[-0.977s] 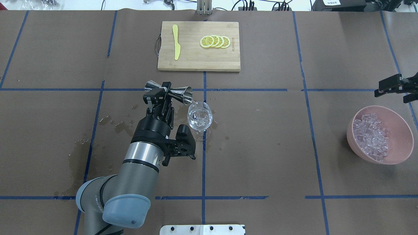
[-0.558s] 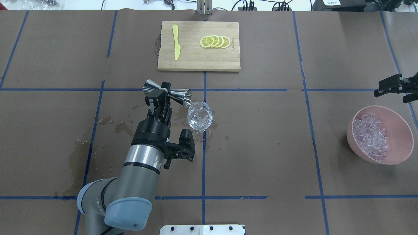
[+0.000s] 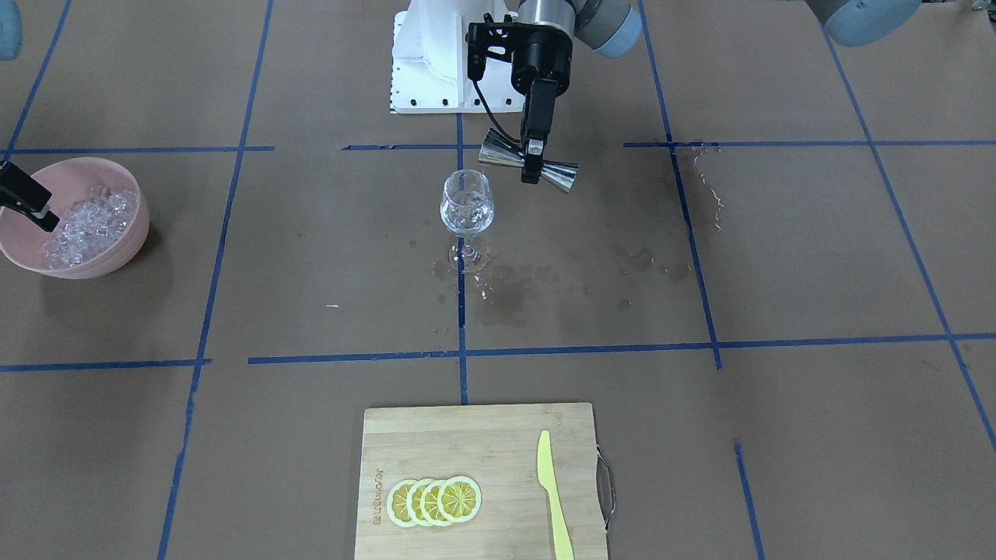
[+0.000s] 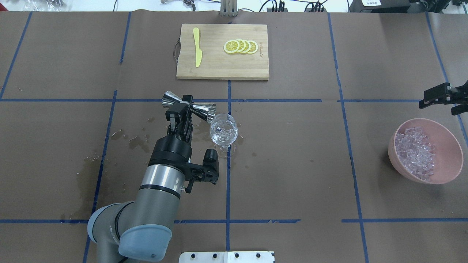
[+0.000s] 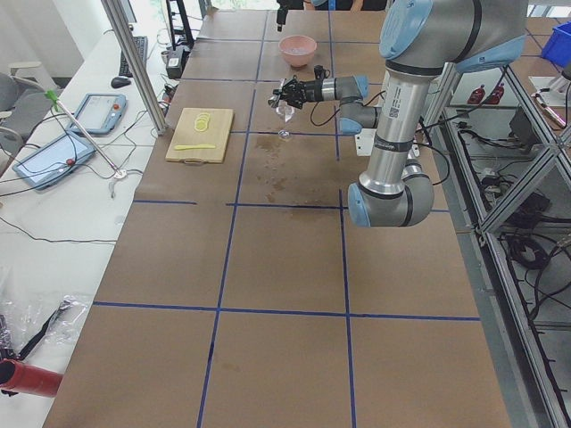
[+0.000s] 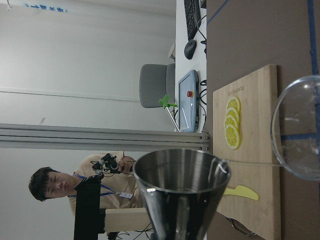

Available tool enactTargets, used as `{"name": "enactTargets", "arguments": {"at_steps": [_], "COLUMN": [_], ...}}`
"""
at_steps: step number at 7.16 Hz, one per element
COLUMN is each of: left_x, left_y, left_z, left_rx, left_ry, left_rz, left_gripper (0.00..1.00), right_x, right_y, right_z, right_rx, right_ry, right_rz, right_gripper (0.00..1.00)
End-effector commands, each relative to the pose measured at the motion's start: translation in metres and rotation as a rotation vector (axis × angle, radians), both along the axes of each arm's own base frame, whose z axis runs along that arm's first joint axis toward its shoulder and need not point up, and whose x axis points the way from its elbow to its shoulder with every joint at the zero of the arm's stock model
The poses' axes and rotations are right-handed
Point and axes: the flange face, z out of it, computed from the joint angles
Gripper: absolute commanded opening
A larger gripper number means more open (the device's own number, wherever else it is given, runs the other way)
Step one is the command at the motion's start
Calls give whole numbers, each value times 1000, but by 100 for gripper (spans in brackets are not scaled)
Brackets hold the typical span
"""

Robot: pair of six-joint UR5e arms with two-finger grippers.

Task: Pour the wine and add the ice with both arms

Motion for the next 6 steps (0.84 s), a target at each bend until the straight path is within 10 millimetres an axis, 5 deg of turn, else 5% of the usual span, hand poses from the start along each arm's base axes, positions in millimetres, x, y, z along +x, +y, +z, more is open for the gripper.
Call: {"name": "enactTargets", "arguments": {"at_steps": [1, 6], "left_x": [-2, -8], "left_y": [8, 15], "left_z": [-5, 4], "left_rx": [-4, -118], "left_ry": [108, 713], "left_rz": [14, 25], "left_gripper": [0, 0], "right_x": [0, 0], "right_y": [0, 0], "right_z": [1, -3], "right_rx": [-2, 7], "right_ry": [1, -3], "right_rz": [0, 0], "right_gripper": [100, 100]}}
